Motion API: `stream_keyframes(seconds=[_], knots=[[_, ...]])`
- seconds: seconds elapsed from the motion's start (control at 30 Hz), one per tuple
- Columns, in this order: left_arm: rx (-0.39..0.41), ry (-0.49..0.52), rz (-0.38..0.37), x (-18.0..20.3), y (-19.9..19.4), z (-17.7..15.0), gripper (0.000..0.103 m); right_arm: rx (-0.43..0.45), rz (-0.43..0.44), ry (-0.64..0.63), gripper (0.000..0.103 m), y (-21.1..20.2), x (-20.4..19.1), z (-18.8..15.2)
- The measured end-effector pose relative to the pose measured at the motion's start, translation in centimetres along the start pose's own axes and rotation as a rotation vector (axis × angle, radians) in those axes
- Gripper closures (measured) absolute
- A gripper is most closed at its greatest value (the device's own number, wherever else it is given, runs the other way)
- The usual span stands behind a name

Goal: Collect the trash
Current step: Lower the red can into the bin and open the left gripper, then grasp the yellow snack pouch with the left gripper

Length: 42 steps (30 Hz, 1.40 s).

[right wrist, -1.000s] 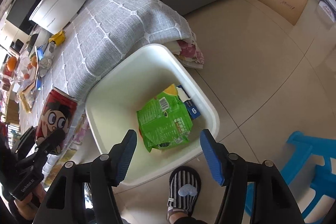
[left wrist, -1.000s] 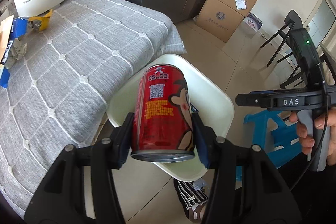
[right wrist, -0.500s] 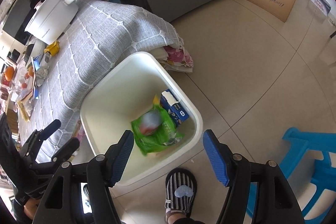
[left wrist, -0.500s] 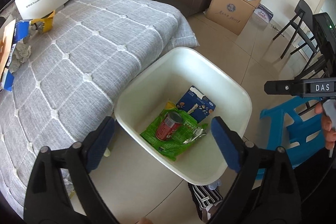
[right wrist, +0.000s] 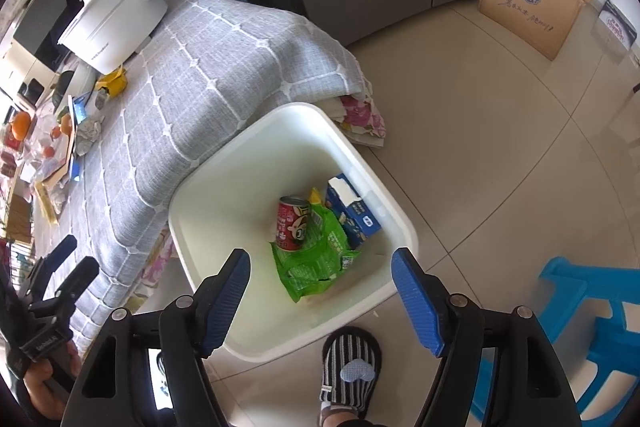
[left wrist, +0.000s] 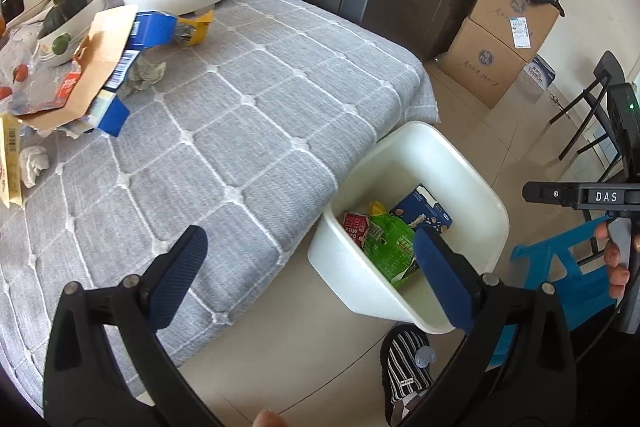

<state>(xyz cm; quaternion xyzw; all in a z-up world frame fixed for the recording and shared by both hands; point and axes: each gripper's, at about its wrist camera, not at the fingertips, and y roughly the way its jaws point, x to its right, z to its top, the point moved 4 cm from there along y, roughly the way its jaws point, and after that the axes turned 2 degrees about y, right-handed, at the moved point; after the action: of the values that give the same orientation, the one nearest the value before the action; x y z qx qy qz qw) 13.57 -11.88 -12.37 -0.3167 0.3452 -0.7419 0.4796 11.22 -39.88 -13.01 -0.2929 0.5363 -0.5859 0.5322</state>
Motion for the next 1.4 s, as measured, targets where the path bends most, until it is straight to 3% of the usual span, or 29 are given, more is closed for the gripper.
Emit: stream_keyframes(seconds=[0.43, 0.6, 0.77, 0.93, 1.07, 1.23, 1.33, 1.4], knots=[[0.033, -0.166, 0.149, -10.1, -3.4, -2.3, 0.001, -0.018, 0.011, -0.128, 0.024, 1.9, -9.0, 0.4], [0.034, -0.207, 0.291, -14.8, -4.9, -3.2, 0.001, -0.015, 0.046, -0.182, 0.024, 2.6, -13.6, 1.0], [0.091, -0.296, 0.420, -20.6, -5.6, -2.8, 0.001, 0.008, 0.061, -0.216, 0.024, 3.3, -17.9, 1.5], [0.183, -0.367, 0.439, -24.4, -5.0, -0.9, 0.001, -0.004, 0.079, -0.263, 0.024, 4.6, -21.7, 1.4], [0.208, -0.296, 0.498, -25.1, -3.3, 1.3, 0.001, -0.001, 0.053, -0.318, 0.024, 5.5, -23.6, 1.6], [0.179, -0.254, 0.543, -25.8, -1.2, 3.1, 0.005, 0.016, 0.023, -0.363, 0.024, 6.1, -25.1, 2.0], [0.143, -0.251, 0.558, -26.4, -0.1, 3.4, 0.013, 0.012, 0.024, -0.360, 0.024, 6.4, -25.4, 2.1], [0.112, -0.255, 0.575, -26.9, 0.4, 3.4, 0.025, 0.008, 0.032, -0.347, 0.024, 6.4, -25.4, 2.2]])
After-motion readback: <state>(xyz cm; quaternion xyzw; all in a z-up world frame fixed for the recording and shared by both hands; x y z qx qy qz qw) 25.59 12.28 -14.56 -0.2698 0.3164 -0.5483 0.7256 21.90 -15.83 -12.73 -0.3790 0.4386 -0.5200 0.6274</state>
